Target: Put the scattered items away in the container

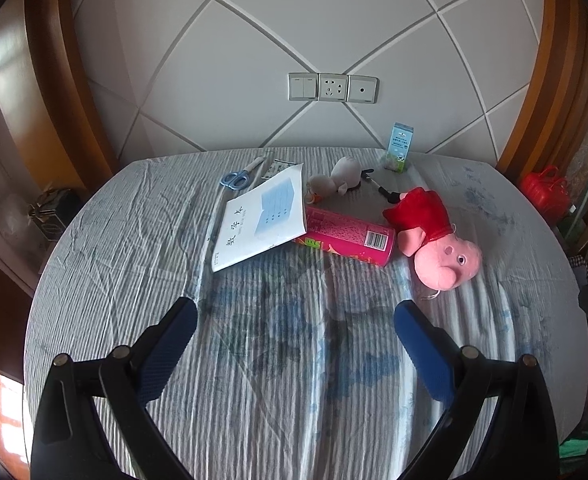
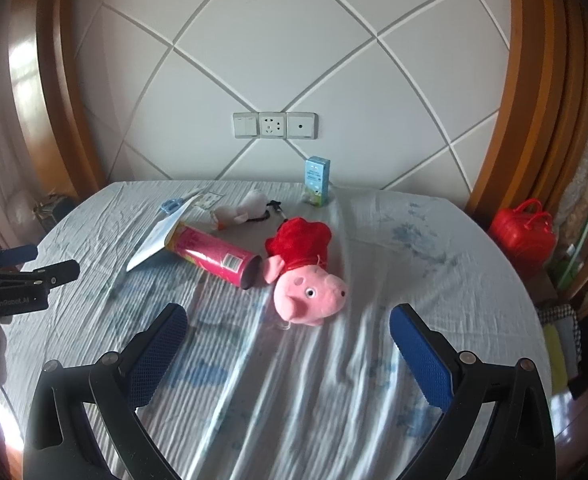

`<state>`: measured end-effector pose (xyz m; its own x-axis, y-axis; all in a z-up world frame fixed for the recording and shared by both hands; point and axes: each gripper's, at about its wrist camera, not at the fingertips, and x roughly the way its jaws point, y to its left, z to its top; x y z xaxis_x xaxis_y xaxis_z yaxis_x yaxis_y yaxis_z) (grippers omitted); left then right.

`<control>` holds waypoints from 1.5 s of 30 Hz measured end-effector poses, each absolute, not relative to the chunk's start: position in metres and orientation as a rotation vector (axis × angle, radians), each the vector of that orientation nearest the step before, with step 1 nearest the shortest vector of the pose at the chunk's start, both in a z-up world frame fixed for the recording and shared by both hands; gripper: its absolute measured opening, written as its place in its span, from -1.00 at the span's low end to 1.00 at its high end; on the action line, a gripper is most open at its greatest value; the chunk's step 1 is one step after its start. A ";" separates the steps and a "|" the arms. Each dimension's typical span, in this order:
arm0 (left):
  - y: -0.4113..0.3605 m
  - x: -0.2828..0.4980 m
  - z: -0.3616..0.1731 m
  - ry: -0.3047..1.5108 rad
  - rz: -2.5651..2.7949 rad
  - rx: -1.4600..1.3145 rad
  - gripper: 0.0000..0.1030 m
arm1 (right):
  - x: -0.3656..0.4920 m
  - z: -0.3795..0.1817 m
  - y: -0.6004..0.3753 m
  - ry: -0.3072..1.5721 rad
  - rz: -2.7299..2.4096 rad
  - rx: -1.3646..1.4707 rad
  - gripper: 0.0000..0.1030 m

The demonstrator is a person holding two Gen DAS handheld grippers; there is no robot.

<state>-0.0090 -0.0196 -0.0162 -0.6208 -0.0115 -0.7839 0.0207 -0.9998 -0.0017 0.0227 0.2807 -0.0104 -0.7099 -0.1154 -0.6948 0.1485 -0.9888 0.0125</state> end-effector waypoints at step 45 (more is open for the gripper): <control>0.089 -0.175 -0.159 -0.128 -2.852 1.625 0.95 | -0.146 -0.205 0.314 -0.526 -2.253 1.628 0.12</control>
<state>-0.1745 0.0893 -0.1587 -0.5027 0.0857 -0.8602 -0.1622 -0.9868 -0.0035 -0.1459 0.3139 -0.2046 -0.3051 -0.4537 -0.8373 0.0364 -0.8842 0.4658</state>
